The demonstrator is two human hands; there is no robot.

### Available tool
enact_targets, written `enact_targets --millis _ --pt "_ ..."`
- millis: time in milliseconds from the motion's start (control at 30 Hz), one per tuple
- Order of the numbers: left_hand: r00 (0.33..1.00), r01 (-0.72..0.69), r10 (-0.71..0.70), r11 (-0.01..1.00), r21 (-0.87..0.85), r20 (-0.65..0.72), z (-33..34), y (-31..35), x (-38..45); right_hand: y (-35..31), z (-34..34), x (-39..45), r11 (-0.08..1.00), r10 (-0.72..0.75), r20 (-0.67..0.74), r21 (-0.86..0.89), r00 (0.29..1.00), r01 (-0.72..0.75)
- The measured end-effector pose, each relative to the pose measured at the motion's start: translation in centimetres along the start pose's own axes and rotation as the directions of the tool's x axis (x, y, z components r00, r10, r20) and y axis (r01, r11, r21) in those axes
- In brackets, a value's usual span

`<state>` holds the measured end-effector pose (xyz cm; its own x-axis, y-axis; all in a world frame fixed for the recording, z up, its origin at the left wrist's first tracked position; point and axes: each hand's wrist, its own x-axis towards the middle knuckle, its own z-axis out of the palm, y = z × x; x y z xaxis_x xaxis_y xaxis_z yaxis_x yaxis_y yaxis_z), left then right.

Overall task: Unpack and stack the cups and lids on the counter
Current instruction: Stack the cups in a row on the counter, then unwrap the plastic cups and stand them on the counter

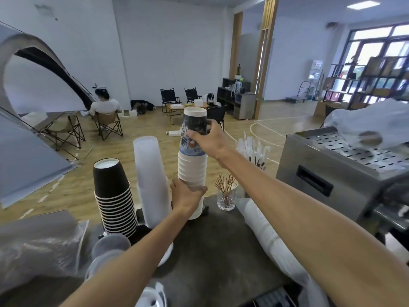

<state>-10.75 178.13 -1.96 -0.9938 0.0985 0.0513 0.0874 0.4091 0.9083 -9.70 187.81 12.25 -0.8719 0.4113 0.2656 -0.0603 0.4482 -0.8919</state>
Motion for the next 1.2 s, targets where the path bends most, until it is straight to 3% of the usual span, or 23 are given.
enact_targets --millis 200,333,467,600,733,867,933,1100,1133,1200 --pt "0.997 0.025 -0.043 0.971 0.238 0.071 -1.3 -0.5 -3.2 0.8 0.5 -1.5 0.994 0.104 0.065 0.021 0.993 -0.105" --pt "0.986 -0.046 0.004 0.966 0.255 0.165 -2.0 -1.2 -4.1 1.3 0.3 -3.2 0.983 0.173 0.039 0.047 0.984 -0.175" --pt "0.935 -0.091 0.009 0.972 0.215 0.354 -1.5 -1.3 -5.7 3.0 -0.4 -7.0 0.971 0.239 -0.004 0.003 0.971 -0.239" --pt "0.861 -0.217 0.105 0.961 0.174 0.497 1.3 -1.0 -7.3 6.6 -3.9 -12.2 0.957 0.233 -0.093 -0.157 0.968 -0.245" --pt "0.793 -0.302 0.139 0.936 0.184 0.594 4.9 -0.6 -10.1 11.7 -8.6 -16.5 0.847 0.281 -0.125 -0.435 0.952 -0.307" --pt "0.783 -0.330 0.158 0.926 0.185 0.602 7.8 0.0 -11.1 15.5 -11.7 -18.3 0.665 0.351 -0.191 -0.638 0.917 -0.387" --pt "0.792 -0.379 0.205 0.904 0.200 0.575 8.8 0.3 -10.8 17.1 -12.4 -18.8 0.613 0.417 -0.157 -0.679 0.895 -0.404" --pt "0.733 -0.646 0.368 0.640 0.416 0.572 10.3 0.6 -8.0 20.1 -13.2 -19.0 0.604 0.396 -0.012 -0.749 0.918 -0.271" --pt "0.730 -0.651 0.348 0.616 0.443 0.588 10.4 0.8 -7.4 20.4 -13.5 -18.8 0.634 0.360 0.043 -0.744 0.932 -0.210" --pt "0.758 -0.567 0.244 0.705 0.426 0.605 10.4 1.3 -6.7 20.9 -14.2 -18.8 0.709 0.273 0.168 -0.700 0.947 -0.080"
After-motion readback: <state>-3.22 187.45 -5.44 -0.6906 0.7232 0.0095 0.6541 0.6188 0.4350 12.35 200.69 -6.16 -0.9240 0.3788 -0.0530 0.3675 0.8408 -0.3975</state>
